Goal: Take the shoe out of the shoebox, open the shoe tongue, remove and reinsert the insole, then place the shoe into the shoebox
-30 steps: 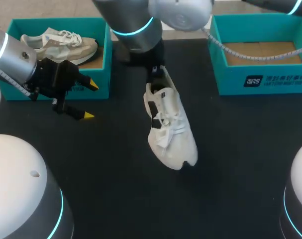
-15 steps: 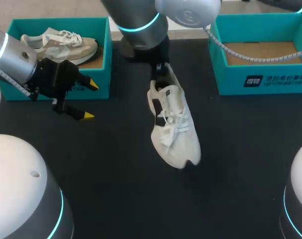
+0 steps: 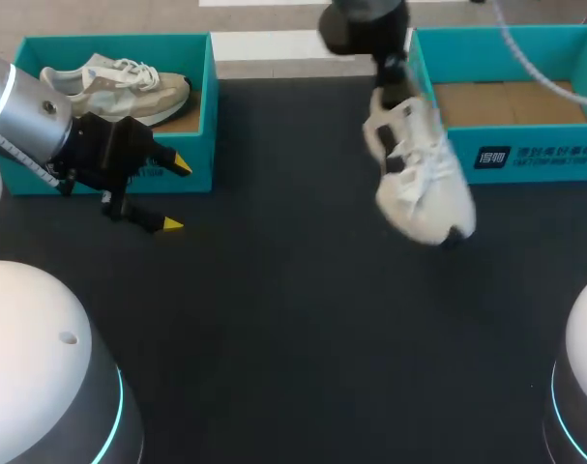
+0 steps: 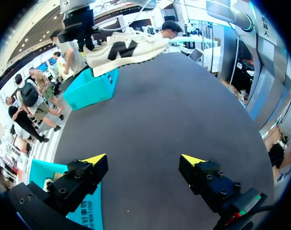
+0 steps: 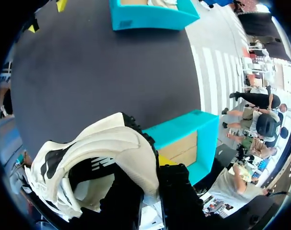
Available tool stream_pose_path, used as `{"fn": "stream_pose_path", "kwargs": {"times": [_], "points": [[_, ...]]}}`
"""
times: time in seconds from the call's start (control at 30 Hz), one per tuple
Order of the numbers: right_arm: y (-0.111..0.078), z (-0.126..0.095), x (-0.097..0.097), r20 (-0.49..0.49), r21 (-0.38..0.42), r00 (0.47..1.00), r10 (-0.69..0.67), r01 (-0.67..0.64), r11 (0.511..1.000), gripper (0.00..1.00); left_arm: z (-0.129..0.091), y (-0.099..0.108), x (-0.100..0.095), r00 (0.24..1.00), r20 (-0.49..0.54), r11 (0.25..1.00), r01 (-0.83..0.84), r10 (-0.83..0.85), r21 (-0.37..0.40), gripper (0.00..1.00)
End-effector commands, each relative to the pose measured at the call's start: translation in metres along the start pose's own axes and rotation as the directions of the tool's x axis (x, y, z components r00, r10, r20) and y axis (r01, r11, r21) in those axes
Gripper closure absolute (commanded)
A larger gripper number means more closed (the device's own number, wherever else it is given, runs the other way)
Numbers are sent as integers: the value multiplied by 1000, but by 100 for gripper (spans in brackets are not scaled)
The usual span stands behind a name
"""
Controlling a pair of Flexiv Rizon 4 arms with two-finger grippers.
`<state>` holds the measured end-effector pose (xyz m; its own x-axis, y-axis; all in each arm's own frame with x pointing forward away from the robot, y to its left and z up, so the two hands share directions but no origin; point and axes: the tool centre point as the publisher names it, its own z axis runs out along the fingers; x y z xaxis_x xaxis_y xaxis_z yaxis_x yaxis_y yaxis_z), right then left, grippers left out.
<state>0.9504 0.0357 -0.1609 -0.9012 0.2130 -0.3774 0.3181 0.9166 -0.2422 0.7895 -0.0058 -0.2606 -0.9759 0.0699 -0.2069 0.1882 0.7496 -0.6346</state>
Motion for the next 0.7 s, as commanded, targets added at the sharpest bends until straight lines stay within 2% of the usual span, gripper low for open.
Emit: {"fn": "stream_pose_path", "kwargs": {"times": [0.03, 0.1, 0.63, 0.7], "points": [[-31, 22, -35, -19, -50, 999, 49, -50, 998, 100, 0, 0, 0, 1000, 0, 1000, 0, 0, -4, 0], [-35, 26, -42, 2, -49, 993, 116, -116, 992, 100, 0, 0, 0, 1000, 0, 1000, 0, 0, -4, 0], [-35, 26, -42, 2, -49, 993, 116, -116, 992, 100, 0, 0, 0, 1000, 0, 1000, 0, 0, -4, 0], [-49, 35, -55, 10, -11, 992, 129, -129, 992, 100, 0, 0, 0, 1000, 0, 1000, 0, 0, -4, 0]]}}
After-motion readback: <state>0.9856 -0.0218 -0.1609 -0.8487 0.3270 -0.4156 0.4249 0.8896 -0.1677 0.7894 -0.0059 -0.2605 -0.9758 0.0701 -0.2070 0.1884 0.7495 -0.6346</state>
